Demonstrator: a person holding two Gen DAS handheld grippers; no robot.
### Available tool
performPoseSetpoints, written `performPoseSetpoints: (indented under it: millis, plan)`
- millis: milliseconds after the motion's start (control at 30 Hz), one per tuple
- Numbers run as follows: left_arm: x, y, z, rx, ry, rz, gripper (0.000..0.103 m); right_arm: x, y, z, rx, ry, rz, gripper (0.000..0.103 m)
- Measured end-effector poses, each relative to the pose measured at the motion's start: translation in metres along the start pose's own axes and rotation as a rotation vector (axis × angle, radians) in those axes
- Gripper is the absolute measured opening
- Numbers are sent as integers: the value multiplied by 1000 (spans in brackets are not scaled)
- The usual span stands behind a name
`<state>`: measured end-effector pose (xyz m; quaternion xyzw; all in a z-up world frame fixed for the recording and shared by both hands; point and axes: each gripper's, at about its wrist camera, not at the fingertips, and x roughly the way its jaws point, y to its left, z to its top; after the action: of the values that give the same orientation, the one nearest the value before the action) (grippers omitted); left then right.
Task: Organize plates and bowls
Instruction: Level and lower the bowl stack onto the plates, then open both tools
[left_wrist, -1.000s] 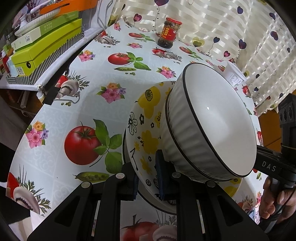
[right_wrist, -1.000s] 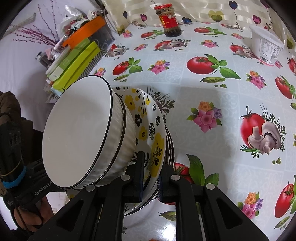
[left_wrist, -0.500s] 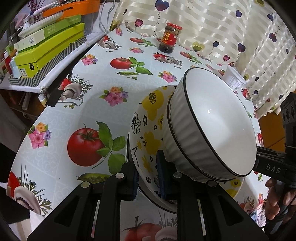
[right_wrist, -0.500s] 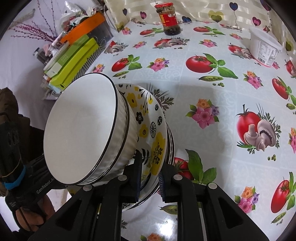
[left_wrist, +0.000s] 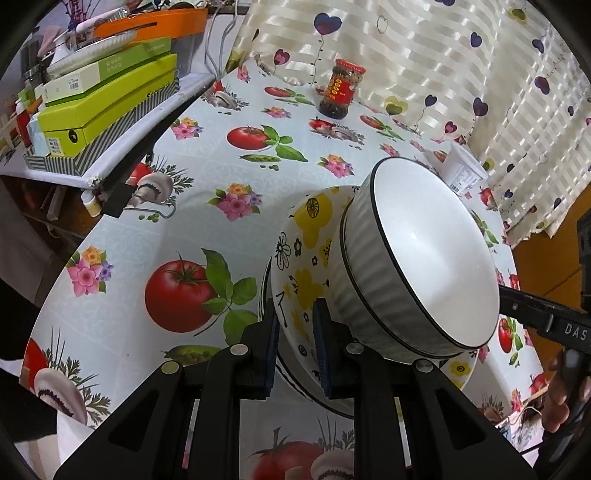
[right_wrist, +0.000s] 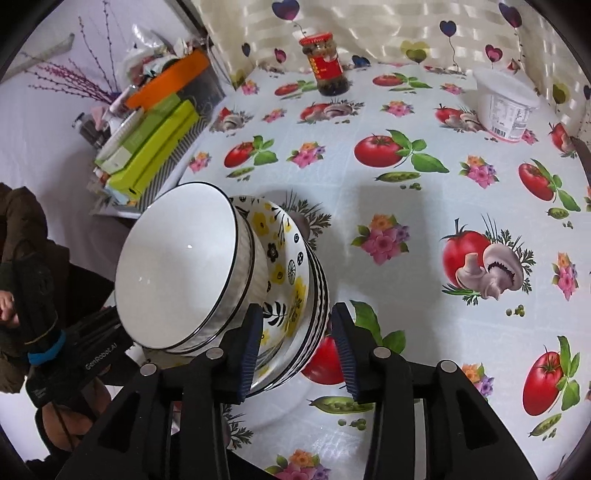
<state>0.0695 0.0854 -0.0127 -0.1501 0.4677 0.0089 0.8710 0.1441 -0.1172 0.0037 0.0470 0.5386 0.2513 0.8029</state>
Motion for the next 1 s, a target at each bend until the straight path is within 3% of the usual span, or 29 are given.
performPoseSetpoints:
  millis: [433,1000]
  plan:
    - [-39,-13,-15,54,-108,33,19,-24,14,-28,-48,-83,-5,38]
    - [-54,-45,-45,140,-124,38,19,-40,54,-68,-154,-150,-46,51]
